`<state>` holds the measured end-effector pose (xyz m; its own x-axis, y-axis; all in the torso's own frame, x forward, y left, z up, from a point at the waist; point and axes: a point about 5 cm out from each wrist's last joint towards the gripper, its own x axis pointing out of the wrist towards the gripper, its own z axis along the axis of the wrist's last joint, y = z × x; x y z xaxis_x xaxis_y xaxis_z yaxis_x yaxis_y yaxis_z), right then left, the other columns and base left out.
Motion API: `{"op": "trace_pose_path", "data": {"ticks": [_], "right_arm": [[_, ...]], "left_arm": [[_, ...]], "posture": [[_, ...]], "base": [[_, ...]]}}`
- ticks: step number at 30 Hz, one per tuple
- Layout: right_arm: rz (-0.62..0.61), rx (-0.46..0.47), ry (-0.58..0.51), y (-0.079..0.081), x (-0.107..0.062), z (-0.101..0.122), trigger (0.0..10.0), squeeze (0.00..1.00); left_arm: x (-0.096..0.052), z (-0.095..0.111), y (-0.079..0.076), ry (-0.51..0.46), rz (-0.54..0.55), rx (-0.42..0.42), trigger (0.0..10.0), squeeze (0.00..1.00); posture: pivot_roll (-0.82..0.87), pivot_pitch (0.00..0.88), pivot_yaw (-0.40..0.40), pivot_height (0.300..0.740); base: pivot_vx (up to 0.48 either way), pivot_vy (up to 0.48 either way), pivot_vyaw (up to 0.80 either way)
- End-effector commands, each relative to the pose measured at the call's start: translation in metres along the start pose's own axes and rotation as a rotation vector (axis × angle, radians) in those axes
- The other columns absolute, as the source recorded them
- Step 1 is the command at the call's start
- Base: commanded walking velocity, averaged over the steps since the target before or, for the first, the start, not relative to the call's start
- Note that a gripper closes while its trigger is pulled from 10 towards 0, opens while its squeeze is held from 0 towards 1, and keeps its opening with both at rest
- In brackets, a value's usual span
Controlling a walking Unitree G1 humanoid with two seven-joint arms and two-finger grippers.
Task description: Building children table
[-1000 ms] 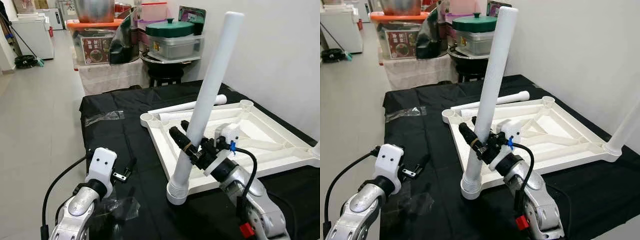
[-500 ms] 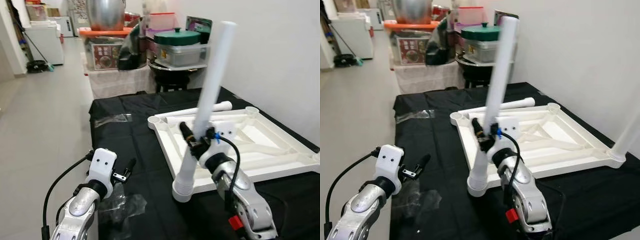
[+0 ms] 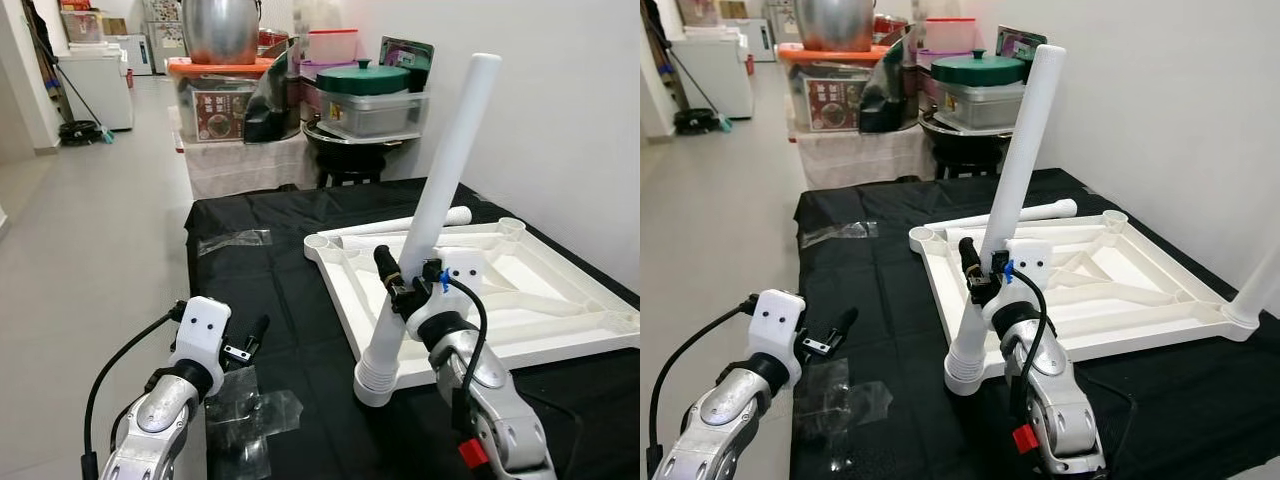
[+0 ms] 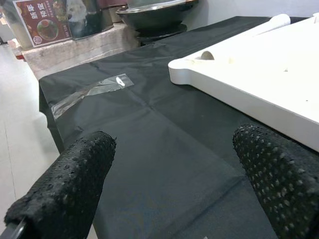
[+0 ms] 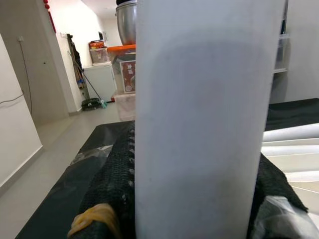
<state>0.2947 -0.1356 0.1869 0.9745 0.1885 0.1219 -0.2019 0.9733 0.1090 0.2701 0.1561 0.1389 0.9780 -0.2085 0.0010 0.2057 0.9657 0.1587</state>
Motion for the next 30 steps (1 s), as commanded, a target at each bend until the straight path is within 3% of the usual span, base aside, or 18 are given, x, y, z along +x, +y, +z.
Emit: {"op": "trace_pose_path", "data": {"ticks": [1,5,11,18,24,30], "right_arm": [[-0.086,-0.058,0.129,-0.015,-0.004,-0.027,10.0,0.0],[-0.064,-0.053,0.126,-0.014,-0.005,-0.029,10.0,0.0],[0.071,0.017,0.073,-0.001,-0.009,-0.025,10.0,0.0],[0.178,-0.049,0.028,0.008,-0.016,-0.024,10.0,0.0],[0.211,-0.081,0.039,0.007,-0.021,-0.031,10.0,0.0],[0.184,-0.051,0.037,0.001,-0.02,-0.03,10.0,0.0]], "left_arm": [[0.001,-0.003,0.0,0.01,0.005,0.002,10.0,0.0],[0.001,-0.004,0.0,0.012,0.005,0.003,10.0,0.0],[0.001,-0.004,0.0,0.012,0.001,0.001,10.0,0.0],[0.002,-0.004,0.0,0.011,-0.003,-0.001,10.0,0.0],[0.002,-0.004,-0.001,0.013,-0.006,-0.003,10.0,0.0],[0.002,-0.005,-0.001,0.017,-0.006,-0.005,10.0,0.0]], "posture": [[0.05,0.0,-0.043,0.74],[0.06,0.0,-0.043,0.74],[0.05,0.0,-0.038,0.74],[0.05,0.0,-0.032,0.74],[0.05,0.0,-0.033,0.74],[0.05,0.0,-0.032,0.74]], "base": [[0.0,0.0,0.0],[0.0,0.0,0.0],[0.0,0.0,0.0],[0.0,0.0,0.0],[0.0,0.0,0.0],[0.0,0.0,0.0]]}}
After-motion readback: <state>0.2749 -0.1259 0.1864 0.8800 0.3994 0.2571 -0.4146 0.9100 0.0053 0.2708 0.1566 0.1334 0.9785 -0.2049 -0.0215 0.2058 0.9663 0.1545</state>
